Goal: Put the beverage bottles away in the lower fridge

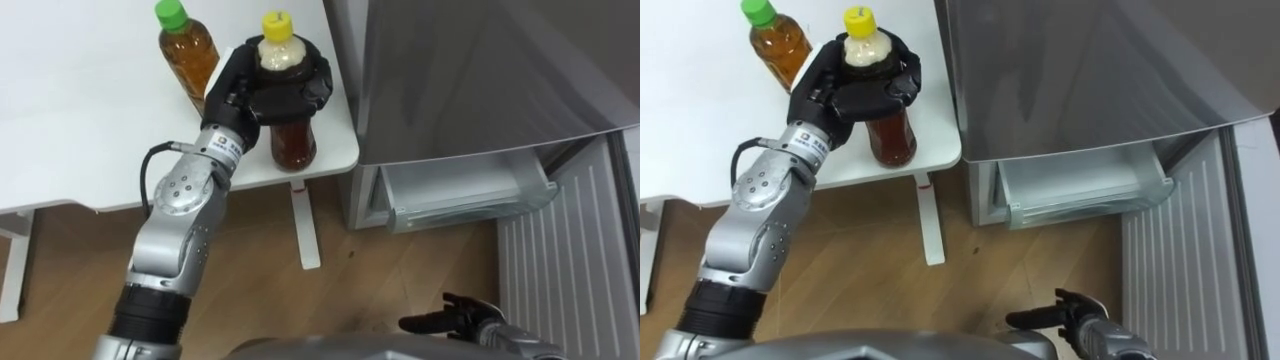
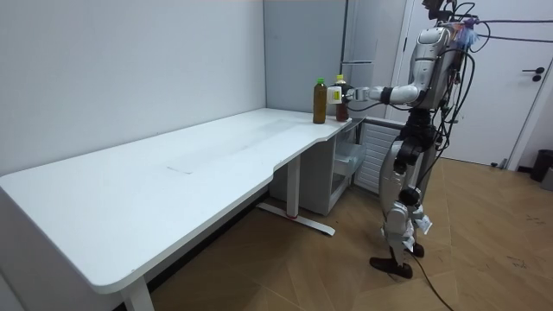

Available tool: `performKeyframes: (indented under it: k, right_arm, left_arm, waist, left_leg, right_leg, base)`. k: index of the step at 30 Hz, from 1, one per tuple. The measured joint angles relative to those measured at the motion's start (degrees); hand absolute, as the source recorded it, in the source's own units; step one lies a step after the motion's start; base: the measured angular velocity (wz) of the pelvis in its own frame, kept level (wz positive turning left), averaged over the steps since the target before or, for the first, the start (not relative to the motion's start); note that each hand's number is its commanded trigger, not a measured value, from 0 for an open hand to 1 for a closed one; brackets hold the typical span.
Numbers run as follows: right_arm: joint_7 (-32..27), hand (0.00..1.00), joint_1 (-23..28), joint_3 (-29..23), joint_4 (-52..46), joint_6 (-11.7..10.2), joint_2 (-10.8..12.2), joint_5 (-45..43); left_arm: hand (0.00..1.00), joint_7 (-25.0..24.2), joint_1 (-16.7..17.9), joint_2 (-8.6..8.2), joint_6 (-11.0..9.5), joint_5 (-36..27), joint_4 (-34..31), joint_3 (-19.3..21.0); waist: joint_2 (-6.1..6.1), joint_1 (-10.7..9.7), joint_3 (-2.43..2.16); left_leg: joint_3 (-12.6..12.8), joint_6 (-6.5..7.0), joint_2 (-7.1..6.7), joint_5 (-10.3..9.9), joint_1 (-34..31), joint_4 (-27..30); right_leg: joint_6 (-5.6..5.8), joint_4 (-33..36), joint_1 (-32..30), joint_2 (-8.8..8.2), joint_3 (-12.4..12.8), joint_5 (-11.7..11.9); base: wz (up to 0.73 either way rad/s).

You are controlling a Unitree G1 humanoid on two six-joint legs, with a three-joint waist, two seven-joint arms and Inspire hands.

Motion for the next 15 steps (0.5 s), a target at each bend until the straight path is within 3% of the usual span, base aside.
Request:
performKeyframes:
  k: [15]
  right_arm:
    - [0.2, 0.0, -0.5, 3.1, -1.2, -0.8, 0.1, -2.2]
  left_arm:
    - [1.0, -1.4, 0.0, 0.91, 0.0, 0.0, -0.7, -0.6]
  waist:
    - [-0.5, 0.5, 0.13]
  left_leg:
    - [-1.2, 0.0, -0.12, 0.0, -0.3, 0.2]
  right_leg:
    - [0.0, 0.0, 0.3, -0.06, -1.0, 0.0]
  base:
    - [0.03]
